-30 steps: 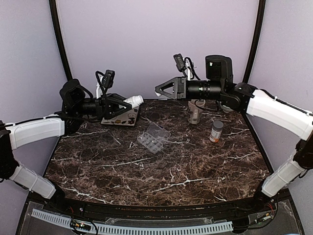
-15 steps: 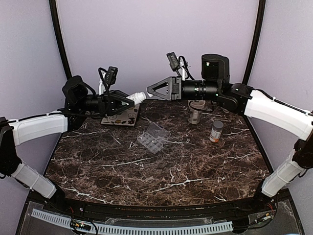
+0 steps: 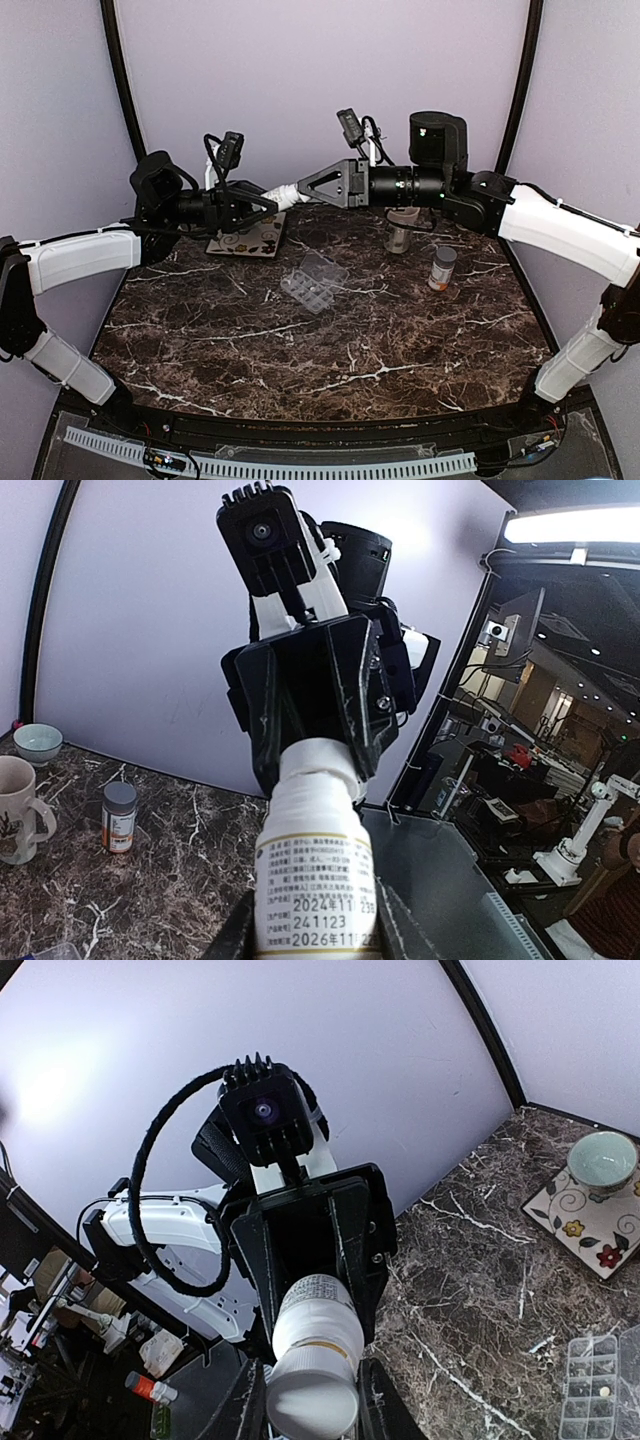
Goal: Sort the pills into containers
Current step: Close the lid of the pill bottle on the pill bottle.
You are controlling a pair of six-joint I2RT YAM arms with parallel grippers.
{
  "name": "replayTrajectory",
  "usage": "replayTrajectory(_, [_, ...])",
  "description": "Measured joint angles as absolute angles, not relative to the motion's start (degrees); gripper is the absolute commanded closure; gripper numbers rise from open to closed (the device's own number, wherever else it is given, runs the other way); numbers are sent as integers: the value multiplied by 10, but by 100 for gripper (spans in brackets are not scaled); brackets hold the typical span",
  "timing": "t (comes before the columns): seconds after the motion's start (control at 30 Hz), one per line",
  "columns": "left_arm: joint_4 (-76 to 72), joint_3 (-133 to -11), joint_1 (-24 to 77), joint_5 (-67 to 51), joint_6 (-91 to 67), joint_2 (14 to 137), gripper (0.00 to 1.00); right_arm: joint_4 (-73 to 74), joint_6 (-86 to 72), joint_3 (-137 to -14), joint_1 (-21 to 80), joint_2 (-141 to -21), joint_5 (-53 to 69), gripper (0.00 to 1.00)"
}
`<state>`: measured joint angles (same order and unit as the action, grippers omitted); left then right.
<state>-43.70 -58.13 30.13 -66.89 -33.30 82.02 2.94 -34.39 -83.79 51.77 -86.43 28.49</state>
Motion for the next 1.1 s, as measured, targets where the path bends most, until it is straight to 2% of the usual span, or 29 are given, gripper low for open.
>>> replayTrajectory(1.1, [-439,-591,303,-675,-333,824,100,16,-346,-852,518,-877,285,100])
